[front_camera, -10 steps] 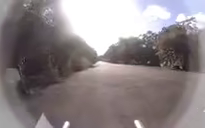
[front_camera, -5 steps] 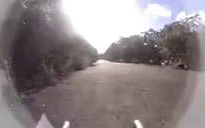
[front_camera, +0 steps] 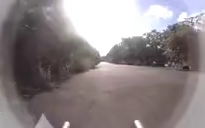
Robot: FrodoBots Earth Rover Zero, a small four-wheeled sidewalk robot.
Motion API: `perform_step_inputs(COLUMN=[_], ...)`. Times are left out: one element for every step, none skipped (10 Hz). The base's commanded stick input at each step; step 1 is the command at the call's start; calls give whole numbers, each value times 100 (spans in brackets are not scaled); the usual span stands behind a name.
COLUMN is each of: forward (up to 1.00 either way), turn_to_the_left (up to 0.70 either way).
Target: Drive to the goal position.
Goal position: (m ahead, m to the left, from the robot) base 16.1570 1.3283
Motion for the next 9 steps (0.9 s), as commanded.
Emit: perform_step_inputs(forward=[70, 70, 70, 70, 70, 70, 70, 70, 70], turn_to_the_left=[0, 0, 0, 0, 0, 0, 0, 0, 0])
